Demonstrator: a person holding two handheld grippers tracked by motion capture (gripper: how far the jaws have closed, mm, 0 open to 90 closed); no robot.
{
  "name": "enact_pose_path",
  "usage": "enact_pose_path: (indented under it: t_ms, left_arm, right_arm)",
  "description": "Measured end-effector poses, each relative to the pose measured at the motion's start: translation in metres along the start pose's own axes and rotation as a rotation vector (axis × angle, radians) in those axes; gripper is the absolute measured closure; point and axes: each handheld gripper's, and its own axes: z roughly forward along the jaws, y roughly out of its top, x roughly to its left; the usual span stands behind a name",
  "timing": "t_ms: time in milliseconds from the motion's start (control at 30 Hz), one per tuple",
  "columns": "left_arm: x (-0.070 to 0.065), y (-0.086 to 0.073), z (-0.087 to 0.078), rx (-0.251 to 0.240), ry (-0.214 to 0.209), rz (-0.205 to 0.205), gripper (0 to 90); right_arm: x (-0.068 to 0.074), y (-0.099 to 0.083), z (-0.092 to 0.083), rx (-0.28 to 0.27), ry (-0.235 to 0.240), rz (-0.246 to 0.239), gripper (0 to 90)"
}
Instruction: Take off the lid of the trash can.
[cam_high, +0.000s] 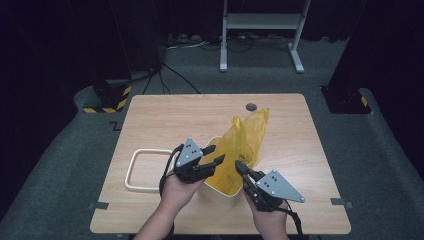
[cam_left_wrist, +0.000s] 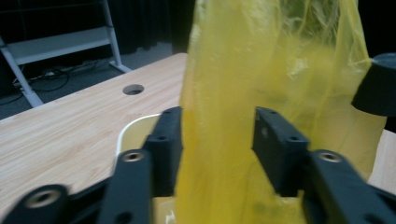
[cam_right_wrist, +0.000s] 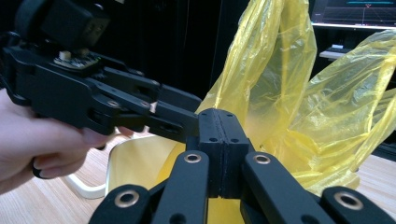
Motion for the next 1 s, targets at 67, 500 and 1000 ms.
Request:
enact_pose_path:
  t_ms: [67,500,1000]
  left_arm:
    - [-0.002,0.001,0.001,0.002,-0.002,-0.001,77.7]
    - [-0.012,-0.009,-0.024,-0.108,-0.009,-0.015,90.0]
    - [-0.045,-0.038,-0.027,-0.037,-0.045,0.076,90.0]
  right_arm:
    - [-0.001,0.0,-0.001,-0.002,-0.002,-0.003,90.0]
    - [-0.021,-0.005,0.004,0.024,-0.094,-0.02,90.0]
    - [-0.038,0.006,0.014,0.039,-0.132,-0.013,87.7]
